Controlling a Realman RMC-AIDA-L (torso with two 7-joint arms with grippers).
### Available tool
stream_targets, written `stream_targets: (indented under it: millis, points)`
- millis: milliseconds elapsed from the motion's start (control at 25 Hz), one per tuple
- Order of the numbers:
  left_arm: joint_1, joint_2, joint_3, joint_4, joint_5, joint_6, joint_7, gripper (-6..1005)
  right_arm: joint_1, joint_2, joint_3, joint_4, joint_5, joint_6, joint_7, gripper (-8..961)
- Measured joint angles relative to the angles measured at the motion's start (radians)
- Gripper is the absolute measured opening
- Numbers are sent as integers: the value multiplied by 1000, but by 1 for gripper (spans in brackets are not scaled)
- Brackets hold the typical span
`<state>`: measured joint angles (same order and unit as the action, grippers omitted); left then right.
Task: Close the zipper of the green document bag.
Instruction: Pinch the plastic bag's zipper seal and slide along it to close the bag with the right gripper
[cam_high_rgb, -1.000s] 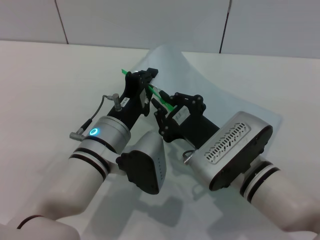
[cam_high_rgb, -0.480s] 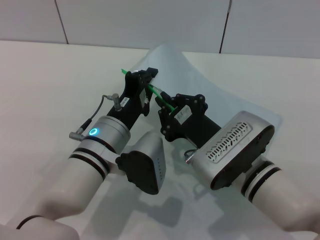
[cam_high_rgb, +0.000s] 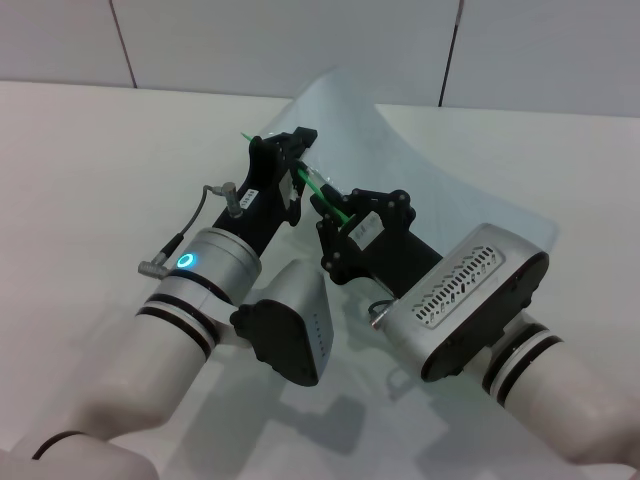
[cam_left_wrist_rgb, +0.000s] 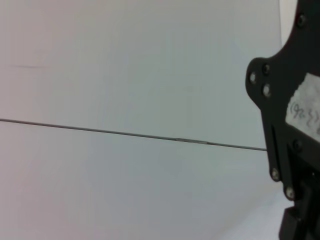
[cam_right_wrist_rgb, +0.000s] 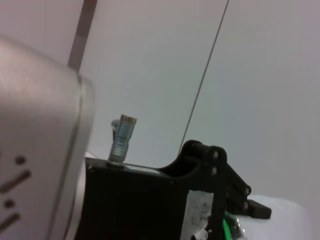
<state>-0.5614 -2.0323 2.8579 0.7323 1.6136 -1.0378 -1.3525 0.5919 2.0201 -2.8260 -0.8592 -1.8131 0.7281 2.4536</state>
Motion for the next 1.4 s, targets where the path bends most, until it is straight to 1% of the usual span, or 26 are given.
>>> stream_targets:
  millis: [520, 1400]
  points:
    - [3, 0, 0, 1, -7, -1, -8, 52, -5, 0, -2, 10, 0, 13, 4, 70]
    - [19, 2, -6, 7, -2, -1, -90, 53, -19, 0, 4, 26, 4, 13, 8, 71]
